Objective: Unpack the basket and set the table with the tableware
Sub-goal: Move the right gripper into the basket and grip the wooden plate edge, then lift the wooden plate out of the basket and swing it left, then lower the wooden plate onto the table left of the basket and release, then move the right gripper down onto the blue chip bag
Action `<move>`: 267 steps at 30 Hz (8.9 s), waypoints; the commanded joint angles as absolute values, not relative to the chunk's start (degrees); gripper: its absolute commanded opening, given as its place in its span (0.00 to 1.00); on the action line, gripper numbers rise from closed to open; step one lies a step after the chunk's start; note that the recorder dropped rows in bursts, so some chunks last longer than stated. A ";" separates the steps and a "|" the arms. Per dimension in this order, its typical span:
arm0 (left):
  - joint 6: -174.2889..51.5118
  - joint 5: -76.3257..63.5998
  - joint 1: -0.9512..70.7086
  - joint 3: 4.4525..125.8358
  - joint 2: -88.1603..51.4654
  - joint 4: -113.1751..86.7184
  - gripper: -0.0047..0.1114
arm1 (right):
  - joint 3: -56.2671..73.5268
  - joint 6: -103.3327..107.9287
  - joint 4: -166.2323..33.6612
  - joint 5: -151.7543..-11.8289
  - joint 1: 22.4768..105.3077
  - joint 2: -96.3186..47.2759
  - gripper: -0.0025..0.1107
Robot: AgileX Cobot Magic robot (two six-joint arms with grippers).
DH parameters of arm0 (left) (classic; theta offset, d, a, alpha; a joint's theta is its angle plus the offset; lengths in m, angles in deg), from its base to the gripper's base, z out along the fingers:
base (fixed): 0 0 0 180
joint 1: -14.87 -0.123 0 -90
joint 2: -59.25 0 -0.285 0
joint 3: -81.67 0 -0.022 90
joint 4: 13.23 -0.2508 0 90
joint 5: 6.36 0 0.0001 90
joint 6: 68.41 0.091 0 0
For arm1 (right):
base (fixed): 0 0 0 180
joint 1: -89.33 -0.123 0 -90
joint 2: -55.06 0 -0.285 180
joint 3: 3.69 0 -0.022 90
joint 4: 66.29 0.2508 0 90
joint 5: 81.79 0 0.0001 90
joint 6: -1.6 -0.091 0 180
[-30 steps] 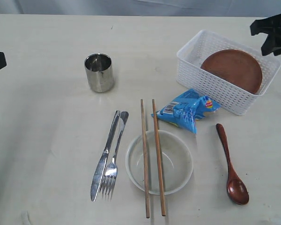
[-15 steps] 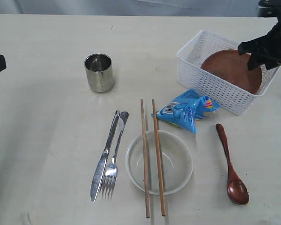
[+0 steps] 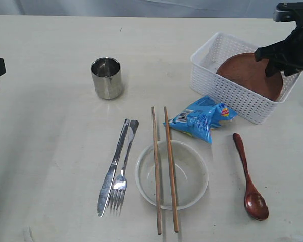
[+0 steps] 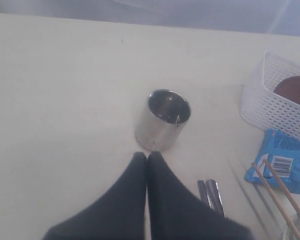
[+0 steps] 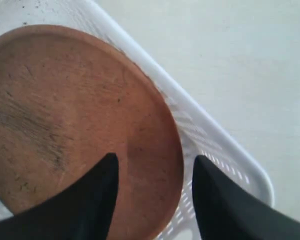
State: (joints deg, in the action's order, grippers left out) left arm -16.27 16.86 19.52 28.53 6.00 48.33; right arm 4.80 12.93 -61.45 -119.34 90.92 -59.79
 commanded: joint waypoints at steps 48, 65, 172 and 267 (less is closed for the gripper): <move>-16.44 16.43 19.51 28.33 6.82 50.02 0.04 | 4.84 13.40 -56.44 -126.00 91.24 -48.94 0.02; -16.44 16.19 19.51 28.33 6.82 50.13 0.04 | 4.84 20.59 -41.17 -129.14 93.15 -41.46 0.02; -16.44 16.20 19.51 28.33 6.82 50.22 0.04 | 3.60 21.97 -31.85 -116.22 74.19 -63.12 0.02; -16.57 16.56 24.37 28.33 6.70 50.34 0.04 | 41.64 -17.10 -64.86 -110.36 68.16 -23.96 0.56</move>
